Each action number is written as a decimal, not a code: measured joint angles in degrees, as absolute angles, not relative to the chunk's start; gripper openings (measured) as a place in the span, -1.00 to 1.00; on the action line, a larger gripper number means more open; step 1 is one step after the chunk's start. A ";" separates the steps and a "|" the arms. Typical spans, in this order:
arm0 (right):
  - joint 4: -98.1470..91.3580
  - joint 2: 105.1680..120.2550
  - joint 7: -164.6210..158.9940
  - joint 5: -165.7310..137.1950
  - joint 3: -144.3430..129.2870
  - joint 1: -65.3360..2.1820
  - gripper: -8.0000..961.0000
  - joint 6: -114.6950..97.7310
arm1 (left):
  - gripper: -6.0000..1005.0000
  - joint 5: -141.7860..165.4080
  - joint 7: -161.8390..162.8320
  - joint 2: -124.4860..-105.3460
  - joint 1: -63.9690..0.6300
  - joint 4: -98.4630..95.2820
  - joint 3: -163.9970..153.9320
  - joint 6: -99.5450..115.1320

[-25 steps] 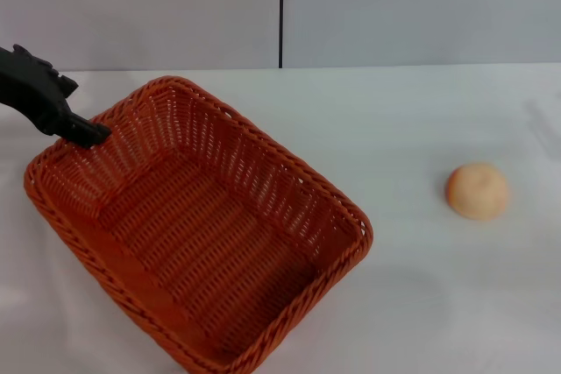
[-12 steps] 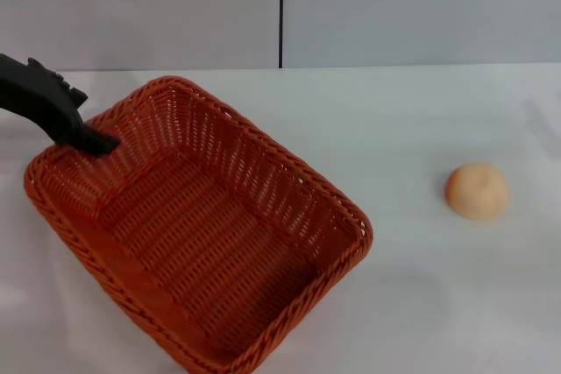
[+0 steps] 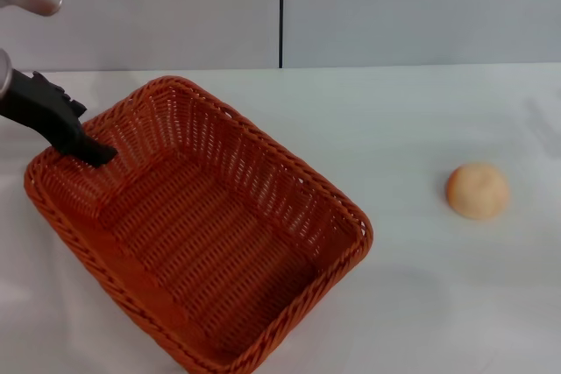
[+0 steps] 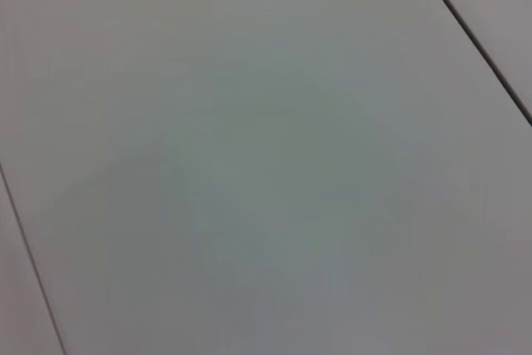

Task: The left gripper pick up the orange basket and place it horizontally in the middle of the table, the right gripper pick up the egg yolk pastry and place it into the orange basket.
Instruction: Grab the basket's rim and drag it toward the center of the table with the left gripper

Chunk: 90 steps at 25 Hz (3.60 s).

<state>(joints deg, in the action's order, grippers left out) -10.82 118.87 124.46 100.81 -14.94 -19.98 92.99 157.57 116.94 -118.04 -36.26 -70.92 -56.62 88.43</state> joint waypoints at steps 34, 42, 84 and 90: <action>-10.52 118.83 123.00 100.90 -14.94 -19.69 0.52 93.59 | -0.40 161.22 121.70 -118.50 -36.68 -73.48 -61.23 90.05; -10.67 118.79 122.96 100.90 -14.94 -19.55 0.52 93.61 | -0.51 160.39 122.75 -118.47 -35.81 -73.94 -62.13 88.98; -15.58 118.50 125.92 103.25 -11.90 -16.25 0.52 90.84 | -0.68 163.62 165.02 -118.55 -41.19 -67.46 -51.38 93.61; -16.35 118.51 127.40 103.27 -11.87 -16.56 0.52 90.54 | -0.68 165.53 165.11 -118.34 -42.43 -63.83 -46.04 94.04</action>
